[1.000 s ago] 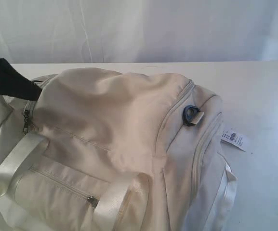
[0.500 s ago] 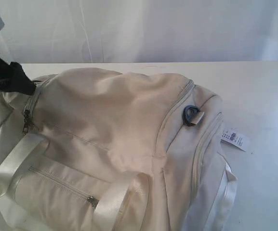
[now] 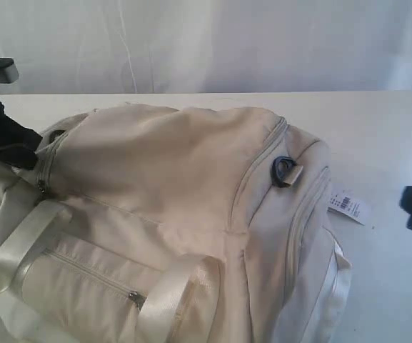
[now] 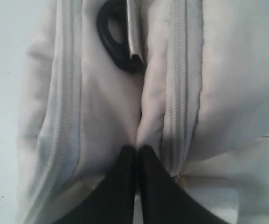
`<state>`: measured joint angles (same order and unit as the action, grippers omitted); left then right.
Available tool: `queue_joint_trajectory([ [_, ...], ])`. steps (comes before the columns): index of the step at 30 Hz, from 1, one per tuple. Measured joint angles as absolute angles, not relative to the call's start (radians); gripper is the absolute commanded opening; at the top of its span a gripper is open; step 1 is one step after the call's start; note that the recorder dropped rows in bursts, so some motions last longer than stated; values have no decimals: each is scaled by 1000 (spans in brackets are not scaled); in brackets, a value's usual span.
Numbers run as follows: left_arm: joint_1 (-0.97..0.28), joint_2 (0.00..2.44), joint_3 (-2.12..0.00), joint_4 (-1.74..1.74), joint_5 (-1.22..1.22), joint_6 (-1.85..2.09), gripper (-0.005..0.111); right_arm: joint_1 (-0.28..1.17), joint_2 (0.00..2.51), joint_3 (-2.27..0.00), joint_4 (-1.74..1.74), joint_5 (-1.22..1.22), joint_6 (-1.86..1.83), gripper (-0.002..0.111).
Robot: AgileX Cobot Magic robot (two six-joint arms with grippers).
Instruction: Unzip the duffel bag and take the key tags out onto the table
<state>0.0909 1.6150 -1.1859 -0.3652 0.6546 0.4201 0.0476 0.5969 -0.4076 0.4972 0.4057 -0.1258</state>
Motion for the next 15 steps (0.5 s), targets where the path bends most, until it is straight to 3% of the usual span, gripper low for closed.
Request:
queue_joint_trajectory([
  [4,91,1611,-1186,-410,710,428,0,82,756,-505,653,496,-332,61],
  [6,91,1598,-1186,-437,732,444,0,88,821,-538,673,524,-372,71],
  [15,91,1469,-1186,-532,802,507,0,90,1081,-598,896,584,-505,71],
])
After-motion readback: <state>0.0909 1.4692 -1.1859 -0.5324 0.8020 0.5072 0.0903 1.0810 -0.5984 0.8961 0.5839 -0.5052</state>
